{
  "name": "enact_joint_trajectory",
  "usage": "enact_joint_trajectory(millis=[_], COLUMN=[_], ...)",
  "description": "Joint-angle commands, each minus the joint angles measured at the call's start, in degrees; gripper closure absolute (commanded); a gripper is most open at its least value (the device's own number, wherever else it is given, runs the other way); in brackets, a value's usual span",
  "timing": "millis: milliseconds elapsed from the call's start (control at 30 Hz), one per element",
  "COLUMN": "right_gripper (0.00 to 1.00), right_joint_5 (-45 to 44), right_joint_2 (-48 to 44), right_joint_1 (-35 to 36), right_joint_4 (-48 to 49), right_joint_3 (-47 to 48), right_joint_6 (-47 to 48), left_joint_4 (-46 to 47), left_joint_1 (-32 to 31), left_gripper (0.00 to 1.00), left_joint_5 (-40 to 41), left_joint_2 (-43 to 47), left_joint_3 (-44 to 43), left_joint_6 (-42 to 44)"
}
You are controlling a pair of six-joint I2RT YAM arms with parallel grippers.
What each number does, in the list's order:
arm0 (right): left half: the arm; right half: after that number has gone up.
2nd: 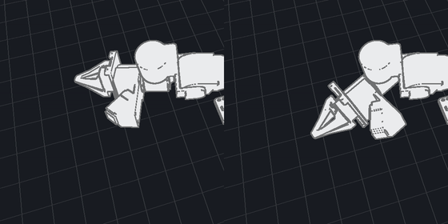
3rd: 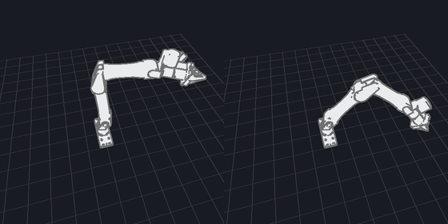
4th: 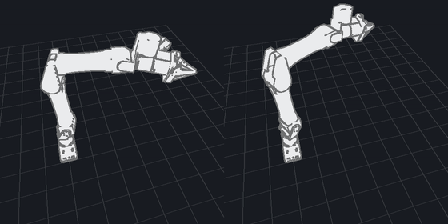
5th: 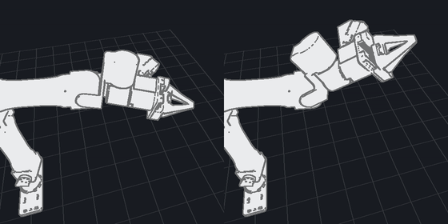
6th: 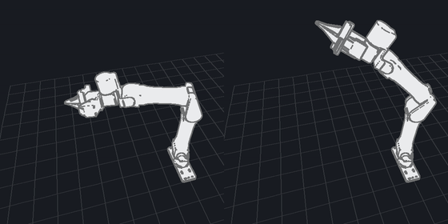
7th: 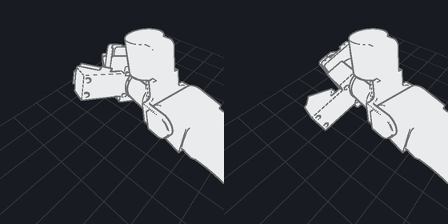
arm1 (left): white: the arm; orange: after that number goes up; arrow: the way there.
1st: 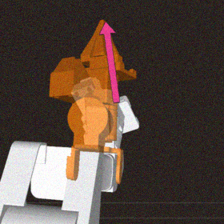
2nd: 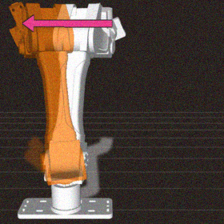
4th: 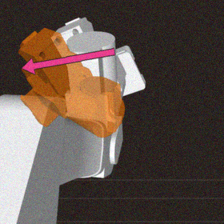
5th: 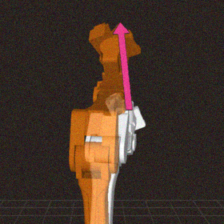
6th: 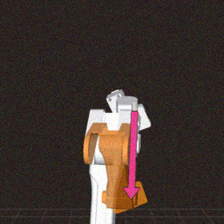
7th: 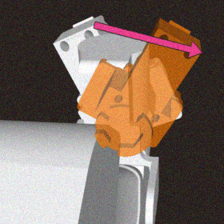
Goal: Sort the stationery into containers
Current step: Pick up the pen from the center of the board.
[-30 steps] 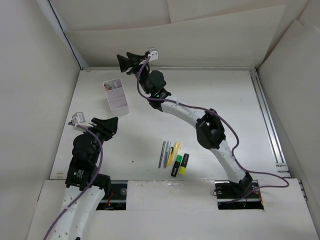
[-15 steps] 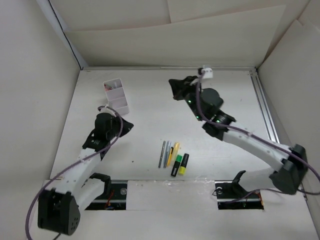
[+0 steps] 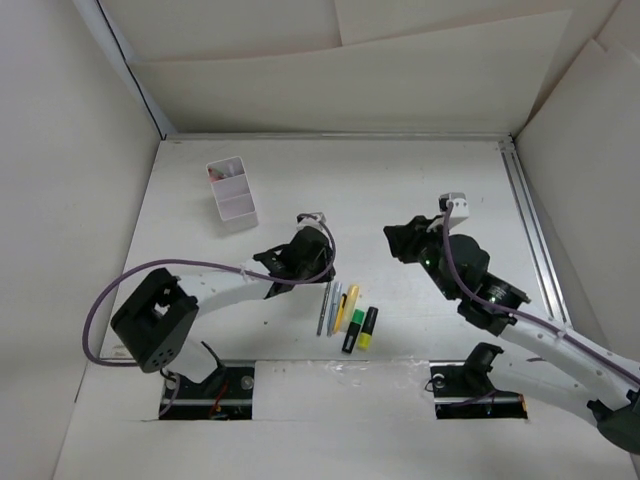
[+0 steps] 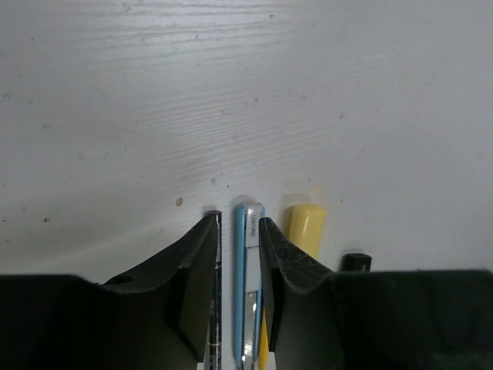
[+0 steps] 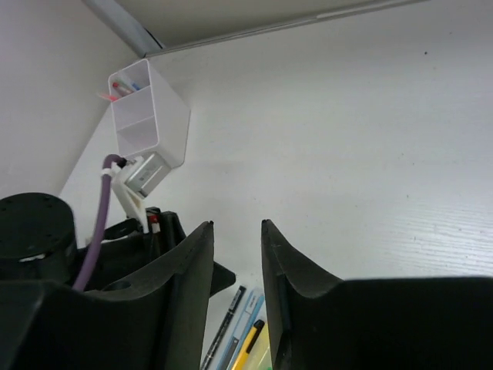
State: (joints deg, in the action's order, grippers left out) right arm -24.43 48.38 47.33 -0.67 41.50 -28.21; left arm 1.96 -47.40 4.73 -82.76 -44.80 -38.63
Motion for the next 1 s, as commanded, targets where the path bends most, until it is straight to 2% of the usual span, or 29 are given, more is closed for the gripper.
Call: enact_joint_trajectory(millis=[0, 333, 500, 967], right_gripper=[0.63, 0.63, 0.63, 0.63], right_joint_5=[0.0, -2.8, -2.8, -2.8], right_joint_2=[-3.6, -3.1, -4.3, -4.9], right_joint_1=[0.3, 0.3, 0.3, 0.3], right_joint_4=[-1.3, -0.6, 1.5, 3.1], right_joint_3=[-1.9, -6.2, -7.3, -9.4], right_joint_6=[-0.2, 1.1, 1.7, 1.7], left_joint_4=[-1.2, -5.6, -6.7, -7.3], left_joint_1=[-1.3, -6.2, -6.2, -7.9], left_gripper=[0.75, 0.78, 0.83, 0.84], left_joint_5=[5.2, 11.2, 12.7, 14.4], left_joint_2=[-2.0, -5.3, -6.5, -10.0], left_joint_3=[-2.0, -3.2, -3.2, -4.4], left_joint_6=[-0.5, -2.1, -2.7, -3.2])
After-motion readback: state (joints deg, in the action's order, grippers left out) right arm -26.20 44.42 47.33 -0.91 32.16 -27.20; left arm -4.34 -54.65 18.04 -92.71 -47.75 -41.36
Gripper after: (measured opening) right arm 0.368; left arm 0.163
